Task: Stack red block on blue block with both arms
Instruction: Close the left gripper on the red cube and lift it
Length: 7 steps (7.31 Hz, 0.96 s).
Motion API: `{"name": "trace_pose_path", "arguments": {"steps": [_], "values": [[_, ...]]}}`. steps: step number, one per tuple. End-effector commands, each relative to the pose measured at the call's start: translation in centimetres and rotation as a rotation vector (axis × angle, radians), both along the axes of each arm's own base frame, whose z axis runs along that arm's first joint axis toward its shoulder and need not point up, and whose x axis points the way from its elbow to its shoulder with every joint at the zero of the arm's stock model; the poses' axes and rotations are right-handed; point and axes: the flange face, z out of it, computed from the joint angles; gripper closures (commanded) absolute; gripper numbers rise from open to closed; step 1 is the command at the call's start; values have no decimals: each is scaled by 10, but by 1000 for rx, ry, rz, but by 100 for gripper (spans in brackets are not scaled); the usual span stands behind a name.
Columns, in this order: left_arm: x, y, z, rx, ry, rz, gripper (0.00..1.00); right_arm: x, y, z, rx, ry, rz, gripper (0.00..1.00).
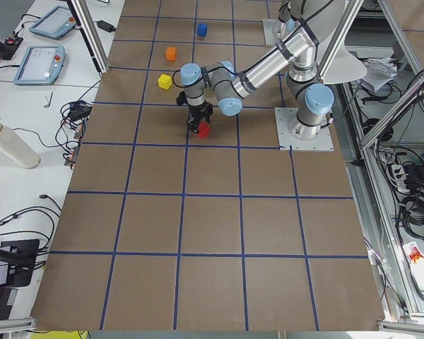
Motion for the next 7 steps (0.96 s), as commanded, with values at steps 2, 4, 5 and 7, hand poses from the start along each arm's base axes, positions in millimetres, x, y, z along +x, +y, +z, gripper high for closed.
{"name": "trace_pose_path", "arguments": {"steps": [2, 4, 5, 7], "values": [[-41, -41, 56, -140, -48, 253, 84, 0, 1, 1, -1, 0, -1, 0], [-119, -80, 126, -87, 30, 402, 84, 0, 1, 1, -1, 0, -1, 0], [-169, -80, 151, -53, 61, 443, 84, 0, 1, 1, -1, 0, 4, 0], [-294, -49, 145, -33, 40, 493, 84, -1, 1, 0, 0, 2, 5, 0]]}}
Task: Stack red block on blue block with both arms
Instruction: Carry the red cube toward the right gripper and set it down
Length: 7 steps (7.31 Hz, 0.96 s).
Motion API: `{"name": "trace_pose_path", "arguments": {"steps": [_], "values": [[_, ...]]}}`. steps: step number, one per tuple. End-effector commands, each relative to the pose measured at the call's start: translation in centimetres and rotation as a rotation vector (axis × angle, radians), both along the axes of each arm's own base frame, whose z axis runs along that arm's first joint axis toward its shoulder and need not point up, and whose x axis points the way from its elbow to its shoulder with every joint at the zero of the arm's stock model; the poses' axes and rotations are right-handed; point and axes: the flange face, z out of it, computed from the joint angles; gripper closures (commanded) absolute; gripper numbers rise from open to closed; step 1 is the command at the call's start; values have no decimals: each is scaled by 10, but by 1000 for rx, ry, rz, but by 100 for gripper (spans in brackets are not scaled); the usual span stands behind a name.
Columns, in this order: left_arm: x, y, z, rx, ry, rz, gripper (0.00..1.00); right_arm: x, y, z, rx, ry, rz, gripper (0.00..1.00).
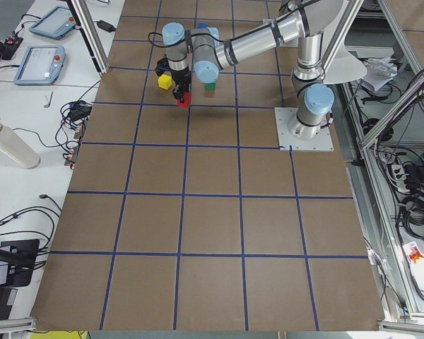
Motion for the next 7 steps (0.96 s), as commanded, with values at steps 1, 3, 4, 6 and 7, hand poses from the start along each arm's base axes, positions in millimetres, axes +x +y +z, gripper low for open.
{"name": "trace_pose_path", "arguments": {"steps": [1, 3, 4, 6, 7], "values": [[-113, 22, -15, 43, 66, 85, 84, -1, 0, 0, 1, 2, 4, 0], [-162, 22, -49, 28, 79, 100, 84, -1, 1, 0, 1, 1, 4, 0], [-178, 25, -68, 39, 73, 106, 84, -2, 0, 1, 0, 1, 2, 0], [-204, 31, -90, 33, 47, 113, 84, -2, 0, 0, 1, 2, 2, 0], [-212, 32, -107, 52, 39, 105, 81, -2, 0, 1, 0, 1, 2, 0]]}}
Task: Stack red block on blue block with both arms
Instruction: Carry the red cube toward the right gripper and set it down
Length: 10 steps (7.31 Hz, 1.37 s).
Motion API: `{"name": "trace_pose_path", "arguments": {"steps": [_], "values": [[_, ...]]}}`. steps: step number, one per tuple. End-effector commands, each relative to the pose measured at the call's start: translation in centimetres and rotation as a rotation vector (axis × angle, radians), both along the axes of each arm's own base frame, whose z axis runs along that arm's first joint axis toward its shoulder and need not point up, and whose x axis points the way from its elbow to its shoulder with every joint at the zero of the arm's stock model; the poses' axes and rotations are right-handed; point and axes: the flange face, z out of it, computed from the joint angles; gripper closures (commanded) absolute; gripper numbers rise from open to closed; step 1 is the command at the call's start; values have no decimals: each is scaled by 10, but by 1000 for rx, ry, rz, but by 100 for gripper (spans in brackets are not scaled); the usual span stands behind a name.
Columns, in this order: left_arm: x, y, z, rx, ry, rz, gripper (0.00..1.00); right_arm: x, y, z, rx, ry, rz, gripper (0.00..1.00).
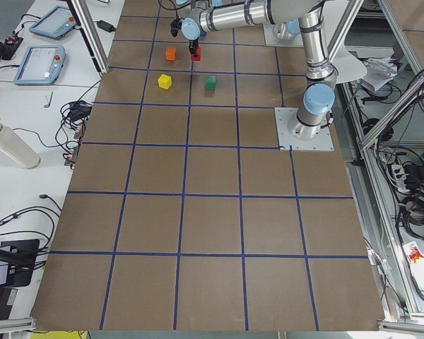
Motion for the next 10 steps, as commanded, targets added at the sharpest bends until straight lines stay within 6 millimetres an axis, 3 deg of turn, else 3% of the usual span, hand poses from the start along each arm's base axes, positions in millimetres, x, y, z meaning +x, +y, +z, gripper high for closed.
{"name": "trace_pose_path", "arguments": {"steps": [1, 3, 4, 5, 6, 8, 10], "values": [[-18, 4, -33, 29, -21, -14, 76, 0, 0, 0, -1, -1, -1, 0], [-23, 5, -45, 39, -26, -20, 70, 0, 0, 0, -1, -1, -1, 0], [-25, 6, -49, 43, -27, -26, 59, 0, 0, 0, 1, -1, -1, 0], [-27, 6, -48, 32, -26, -31, 18, 0, 0, 0, -1, -1, -1, 0], [-27, 7, -41, 24, -20, -31, 0, 0, 0, 0, 1, 1, -1, 0], [-7, 4, -16, 15, -16, -22, 0, 1, 0, 0, 1, -1, -1, 0], [67, -27, 37, -26, -11, 56, 0, 3, 2, -8, 16, -11, -16, 0]]}}
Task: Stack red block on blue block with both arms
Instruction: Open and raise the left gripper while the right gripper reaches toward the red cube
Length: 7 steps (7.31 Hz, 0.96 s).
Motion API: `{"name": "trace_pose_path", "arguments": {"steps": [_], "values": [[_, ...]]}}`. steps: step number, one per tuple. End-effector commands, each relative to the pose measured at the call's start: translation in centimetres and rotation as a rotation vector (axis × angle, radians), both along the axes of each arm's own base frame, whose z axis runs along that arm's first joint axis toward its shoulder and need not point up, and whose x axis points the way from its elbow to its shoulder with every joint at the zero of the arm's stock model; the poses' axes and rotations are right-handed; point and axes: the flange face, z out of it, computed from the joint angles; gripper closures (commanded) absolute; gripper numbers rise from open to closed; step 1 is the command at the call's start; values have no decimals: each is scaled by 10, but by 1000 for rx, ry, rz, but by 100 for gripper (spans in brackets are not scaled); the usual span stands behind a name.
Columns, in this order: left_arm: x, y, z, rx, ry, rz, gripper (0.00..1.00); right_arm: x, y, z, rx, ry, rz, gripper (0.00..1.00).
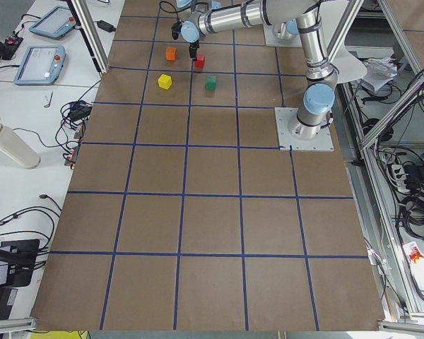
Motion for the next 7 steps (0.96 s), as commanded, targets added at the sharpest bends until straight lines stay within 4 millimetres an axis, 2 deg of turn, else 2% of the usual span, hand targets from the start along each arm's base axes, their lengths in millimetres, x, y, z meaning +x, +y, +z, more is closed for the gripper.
{"name": "trace_pose_path", "arguments": {"steps": [1, 2, 3, 4, 5, 6, 7], "values": [[91, -17, 62, 4, -36, 16, 0, 6, 7, -20, 36, -8, -12, 0], [149, -22, 98, -20, -84, -21, 0, 15, 13, -32, 44, -2, 1, 0], [192, -19, 131, -38, -78, -19, 0, 27, 12, -37, 28, -6, -27, 0], [212, -7, 162, -74, -78, -16, 0, 38, 15, -44, 39, -3, -31, 0], [224, 6, 180, -91, -76, -15, 0, 47, 19, -70, 75, -7, -32, 0], [235, 20, 191, -64, -65, -20, 0, 65, 25, -103, 82, -1, -61, 0], [238, 28, 203, -83, -63, -24, 0, 83, 38, -127, 69, 5, -72, 0]]}}
